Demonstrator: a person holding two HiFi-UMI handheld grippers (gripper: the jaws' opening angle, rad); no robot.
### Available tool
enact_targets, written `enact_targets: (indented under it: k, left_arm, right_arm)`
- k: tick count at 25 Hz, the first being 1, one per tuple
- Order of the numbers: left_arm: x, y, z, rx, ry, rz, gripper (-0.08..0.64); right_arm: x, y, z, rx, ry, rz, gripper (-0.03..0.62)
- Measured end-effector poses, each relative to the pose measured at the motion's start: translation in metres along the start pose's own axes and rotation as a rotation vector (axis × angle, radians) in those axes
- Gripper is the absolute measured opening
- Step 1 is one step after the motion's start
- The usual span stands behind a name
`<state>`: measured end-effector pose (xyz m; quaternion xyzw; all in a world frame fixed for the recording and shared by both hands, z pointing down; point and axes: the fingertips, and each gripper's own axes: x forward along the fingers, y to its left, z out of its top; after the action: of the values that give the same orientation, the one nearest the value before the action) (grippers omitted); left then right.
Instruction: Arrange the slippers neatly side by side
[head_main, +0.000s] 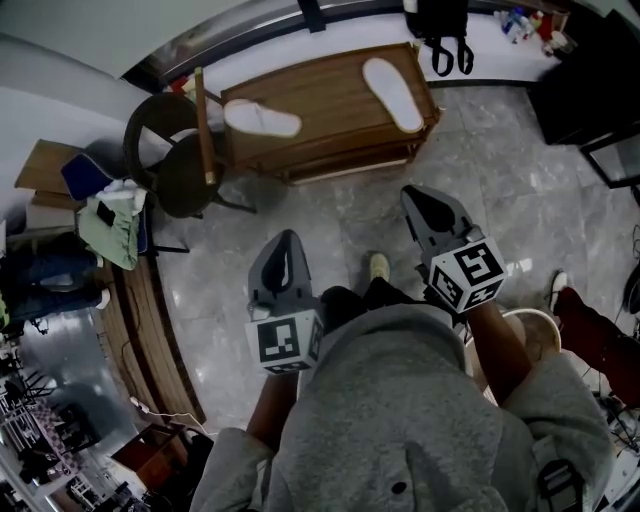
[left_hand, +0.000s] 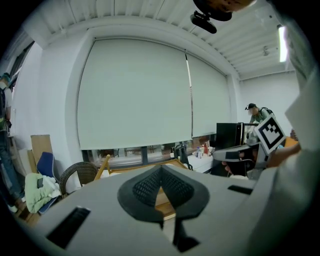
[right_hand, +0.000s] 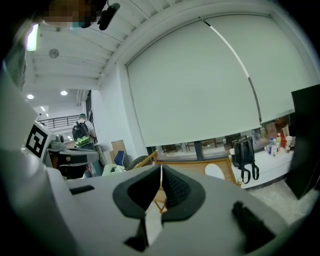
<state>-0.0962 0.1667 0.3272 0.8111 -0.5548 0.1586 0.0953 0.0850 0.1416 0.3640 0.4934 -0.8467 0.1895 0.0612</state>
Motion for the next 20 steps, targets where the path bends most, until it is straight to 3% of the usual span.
enact_targets:
  k: [10, 20]
  left_arm:
    - [0.018, 0.017, 0.004, 0.017, -0.006, 0.018, 0.014]
    - [0.081, 0.056, 0.008, -0.010, -0.016, 0.006, 0.014]
  right_arm:
    - [0.016, -0.012, 0.009, 0.000, -0.013, -0.021, 0.026]
    - [0.071, -0.028, 0.023, -0.029, -0.009, -0.056, 0.026]
